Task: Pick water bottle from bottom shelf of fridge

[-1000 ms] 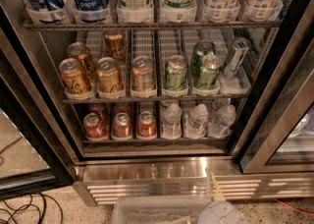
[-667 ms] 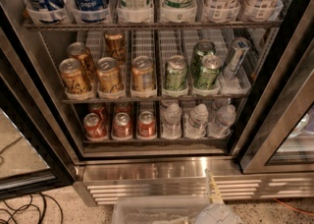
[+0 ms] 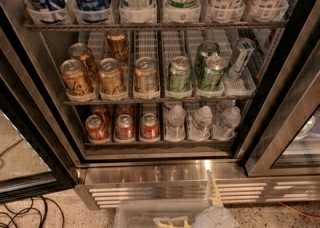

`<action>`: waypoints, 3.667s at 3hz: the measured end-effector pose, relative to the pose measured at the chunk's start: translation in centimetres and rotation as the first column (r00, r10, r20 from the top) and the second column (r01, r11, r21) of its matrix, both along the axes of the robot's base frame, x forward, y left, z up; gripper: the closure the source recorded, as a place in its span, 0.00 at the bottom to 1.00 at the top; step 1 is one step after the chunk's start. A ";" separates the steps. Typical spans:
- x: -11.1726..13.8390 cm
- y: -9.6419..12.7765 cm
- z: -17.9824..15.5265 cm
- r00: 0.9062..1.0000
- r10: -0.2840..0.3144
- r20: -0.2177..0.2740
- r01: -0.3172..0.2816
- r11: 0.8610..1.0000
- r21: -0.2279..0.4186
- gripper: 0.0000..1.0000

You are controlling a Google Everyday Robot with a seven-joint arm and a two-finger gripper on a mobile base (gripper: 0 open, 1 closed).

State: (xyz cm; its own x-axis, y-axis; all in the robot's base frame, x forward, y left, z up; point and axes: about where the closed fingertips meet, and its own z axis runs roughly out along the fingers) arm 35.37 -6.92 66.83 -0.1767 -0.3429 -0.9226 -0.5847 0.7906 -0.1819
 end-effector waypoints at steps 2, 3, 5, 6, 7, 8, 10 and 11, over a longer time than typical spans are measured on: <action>2.7 1.4 -2.2 0.999 -0.002 0.044 -0.002 0.995 0.102 0.00; 4.1 2.1 -2.6 0.997 -0.016 0.070 0.006 0.990 0.138 0.00; 7.3 3.2 -2.9 0.991 -0.054 0.119 0.034 0.986 0.163 0.00; 8.9 3.5 -3.1 0.987 -0.074 0.145 0.055 0.989 0.135 0.00; 10.5 3.4 -3.4 0.979 -0.110 0.169 0.095 0.991 0.096 0.02; 11.9 3.0 -3.7 0.968 -0.171 0.183 0.161 0.985 0.069 0.06; 14.0 2.1 -4.9 0.949 -0.270 0.162 0.260 0.962 0.083 0.13; 15.0 1.5 -4.6 0.935 -0.310 0.170 0.297 0.950 0.102 0.13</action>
Offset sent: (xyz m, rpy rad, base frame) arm 0.0509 0.0307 -0.0363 0.1610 -0.0764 -0.0091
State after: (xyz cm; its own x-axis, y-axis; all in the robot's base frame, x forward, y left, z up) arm 50.36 -5.46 62.26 -0.0885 -0.2290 -0.9694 -0.2772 0.9404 -0.1968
